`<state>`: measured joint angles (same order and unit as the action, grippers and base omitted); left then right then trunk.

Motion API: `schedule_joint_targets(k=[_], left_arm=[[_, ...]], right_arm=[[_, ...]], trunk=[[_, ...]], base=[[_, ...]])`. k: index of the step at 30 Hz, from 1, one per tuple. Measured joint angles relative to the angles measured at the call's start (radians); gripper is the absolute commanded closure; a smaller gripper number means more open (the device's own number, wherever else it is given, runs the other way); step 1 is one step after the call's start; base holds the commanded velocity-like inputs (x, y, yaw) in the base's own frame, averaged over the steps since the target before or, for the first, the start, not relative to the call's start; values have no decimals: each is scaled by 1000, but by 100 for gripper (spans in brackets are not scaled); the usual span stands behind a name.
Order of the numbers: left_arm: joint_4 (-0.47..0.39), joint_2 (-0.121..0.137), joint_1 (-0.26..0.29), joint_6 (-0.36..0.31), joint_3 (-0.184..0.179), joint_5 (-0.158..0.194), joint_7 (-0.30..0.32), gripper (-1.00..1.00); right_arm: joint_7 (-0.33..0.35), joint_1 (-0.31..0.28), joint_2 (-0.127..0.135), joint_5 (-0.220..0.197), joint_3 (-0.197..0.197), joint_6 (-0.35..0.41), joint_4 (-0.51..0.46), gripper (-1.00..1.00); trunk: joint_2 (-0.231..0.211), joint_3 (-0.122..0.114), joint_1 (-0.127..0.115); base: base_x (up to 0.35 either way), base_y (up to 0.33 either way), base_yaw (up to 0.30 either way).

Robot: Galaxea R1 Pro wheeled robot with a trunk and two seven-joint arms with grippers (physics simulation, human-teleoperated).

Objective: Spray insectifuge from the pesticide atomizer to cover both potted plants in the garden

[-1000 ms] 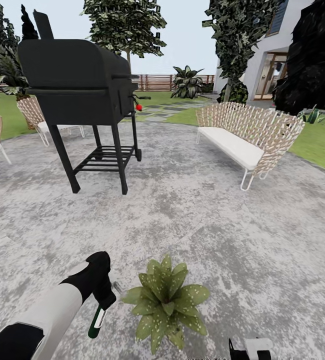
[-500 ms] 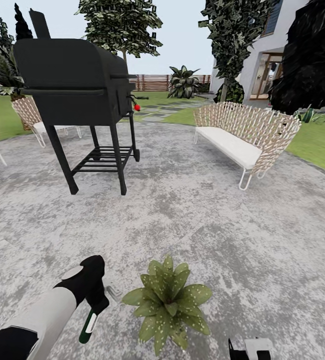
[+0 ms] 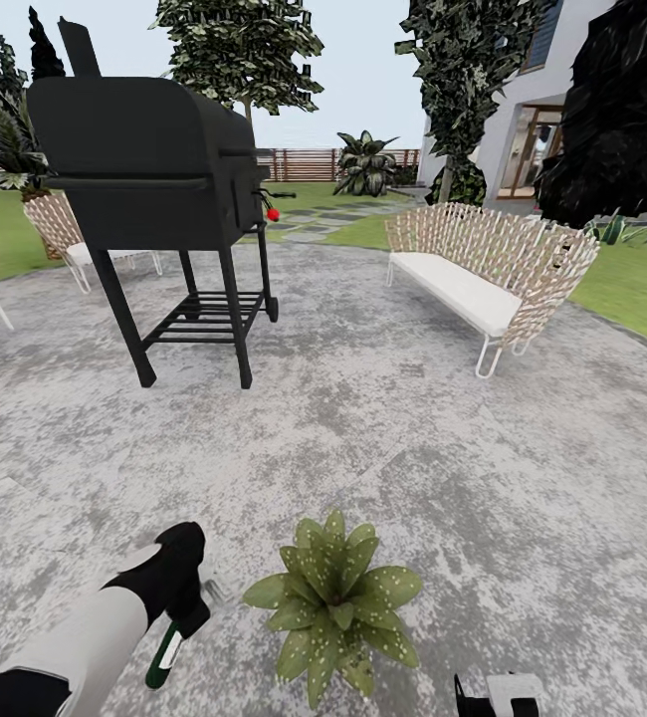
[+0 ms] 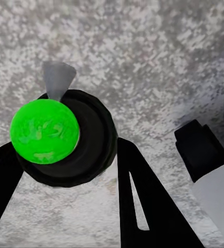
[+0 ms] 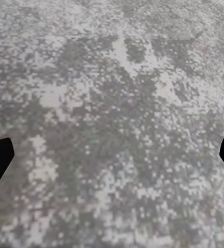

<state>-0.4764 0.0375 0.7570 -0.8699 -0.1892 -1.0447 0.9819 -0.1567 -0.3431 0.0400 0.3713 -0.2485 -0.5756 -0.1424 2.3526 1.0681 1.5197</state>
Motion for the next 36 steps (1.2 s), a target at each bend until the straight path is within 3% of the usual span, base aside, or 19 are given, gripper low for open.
schedule_joint_targets(k=[4, 9, 11, 20, 33, 36], left_arm=[[-10, -10, 0, -2, 3, 6, 2, 100], [-11, -7, 6, 1, 8, 94, 18, 100], [-10, -1, 11, 1, 9, 109, 22, 100], [4, 9, 1, 3, 10, 109, 10, 100], [-13, -6, 1, 2, 13, 111, 8, 100], [-12, 4, 1, 4, 13, 107, 6, 100]], right_arm=[[0, 0, 0, 0, 0, 0, 0, -100], [0, 0, 0, 0, 1, 0, 0, -100], [0, 0, 0, 0, 1, 0, 0, -100], [1, 0, 0, 2, 1, 0, 1, -100], [0, 0, 1, 2, 1, 0, 1, -100], [1, 0, 1, 2, 1, 0, 2, -100]], trunk=[[0, 0, 0], [0, 0, 0], [0, 0, 0], [0, 0, 0], [0, 0, 0], [0, 0, 0]], base=[[0, 0, 0], [0, 0, 0], [0, 0, 0], [12, 15, 0], [18, 43, 0], [0, 0, 0]])
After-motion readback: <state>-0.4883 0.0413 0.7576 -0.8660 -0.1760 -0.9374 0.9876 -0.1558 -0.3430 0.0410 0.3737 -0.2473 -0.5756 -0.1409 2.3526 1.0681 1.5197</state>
